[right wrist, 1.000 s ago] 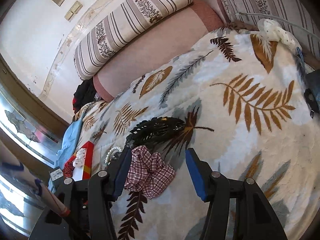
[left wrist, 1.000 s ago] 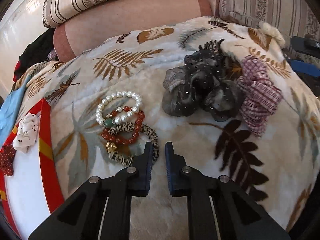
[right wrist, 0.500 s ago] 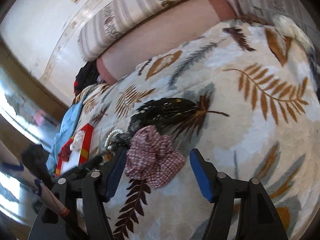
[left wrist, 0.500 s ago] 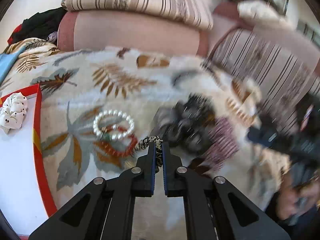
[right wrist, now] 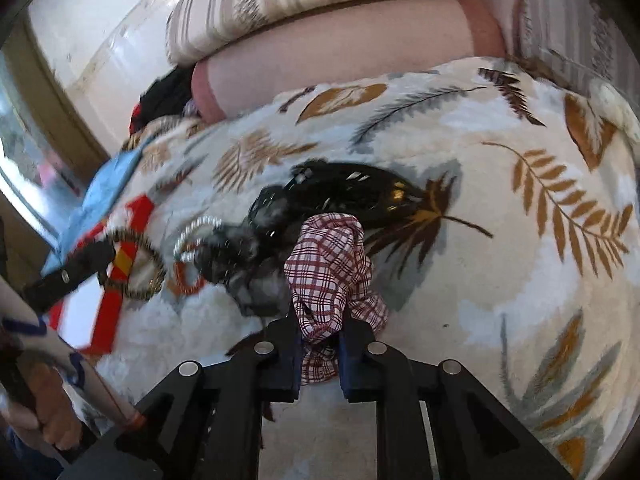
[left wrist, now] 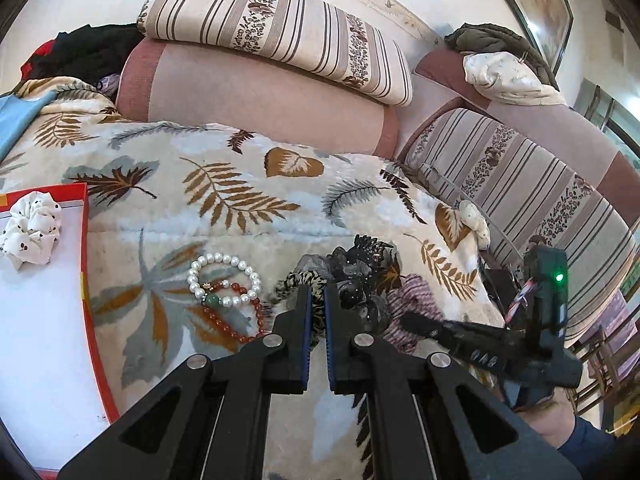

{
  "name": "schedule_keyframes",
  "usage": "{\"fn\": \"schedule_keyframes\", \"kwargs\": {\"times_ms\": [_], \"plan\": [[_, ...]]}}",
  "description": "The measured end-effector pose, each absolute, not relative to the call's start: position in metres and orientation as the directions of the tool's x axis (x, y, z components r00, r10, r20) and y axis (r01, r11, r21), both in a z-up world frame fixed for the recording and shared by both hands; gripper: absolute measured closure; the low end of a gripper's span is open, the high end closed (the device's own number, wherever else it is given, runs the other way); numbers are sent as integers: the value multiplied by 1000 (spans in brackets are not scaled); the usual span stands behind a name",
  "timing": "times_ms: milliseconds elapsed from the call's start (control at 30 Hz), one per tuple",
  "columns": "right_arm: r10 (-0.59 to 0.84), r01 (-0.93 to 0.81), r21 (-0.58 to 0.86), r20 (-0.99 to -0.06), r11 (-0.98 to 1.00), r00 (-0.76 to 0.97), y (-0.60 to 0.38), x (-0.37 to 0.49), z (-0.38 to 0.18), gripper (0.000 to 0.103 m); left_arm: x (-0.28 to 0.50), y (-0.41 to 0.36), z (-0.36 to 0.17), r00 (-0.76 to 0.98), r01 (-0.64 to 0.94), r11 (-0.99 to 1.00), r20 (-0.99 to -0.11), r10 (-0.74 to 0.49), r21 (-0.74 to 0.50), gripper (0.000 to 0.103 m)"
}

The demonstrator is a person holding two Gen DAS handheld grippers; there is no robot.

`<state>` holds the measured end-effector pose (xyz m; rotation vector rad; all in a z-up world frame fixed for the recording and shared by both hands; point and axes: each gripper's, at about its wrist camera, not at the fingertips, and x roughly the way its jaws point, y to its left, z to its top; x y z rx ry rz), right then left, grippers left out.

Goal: Organize jewelry
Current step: 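Grip the black-gold beaded bracelet with the left tool while the right grips the plaid scrunchie, then carry the bracelet and plaid scrunchie over to the red-rimmed tray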

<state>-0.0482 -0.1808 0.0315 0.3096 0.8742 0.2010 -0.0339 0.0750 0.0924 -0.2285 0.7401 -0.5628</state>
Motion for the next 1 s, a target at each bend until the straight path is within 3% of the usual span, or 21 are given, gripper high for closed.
{"fn": "schedule_keyframes", "kwargs": {"times_ms": [233, 500, 1000], "plan": [[284, -14, 395, -634, 919, 720, -200, -64, 54, 91, -31, 80, 90, 587, 389, 830, -586, -558, -400, 97], [327, -58, 435, -574, 898, 751, -200, -73, 68, 91, -36, 83, 98, 618, 402, 823, -544, -568, -401, 97], [347, -82, 440, -568, 894, 746, -198, -74, 68, 91, -33, 96, 98, 635, 358, 830, -541, -552, -427, 97]]}}
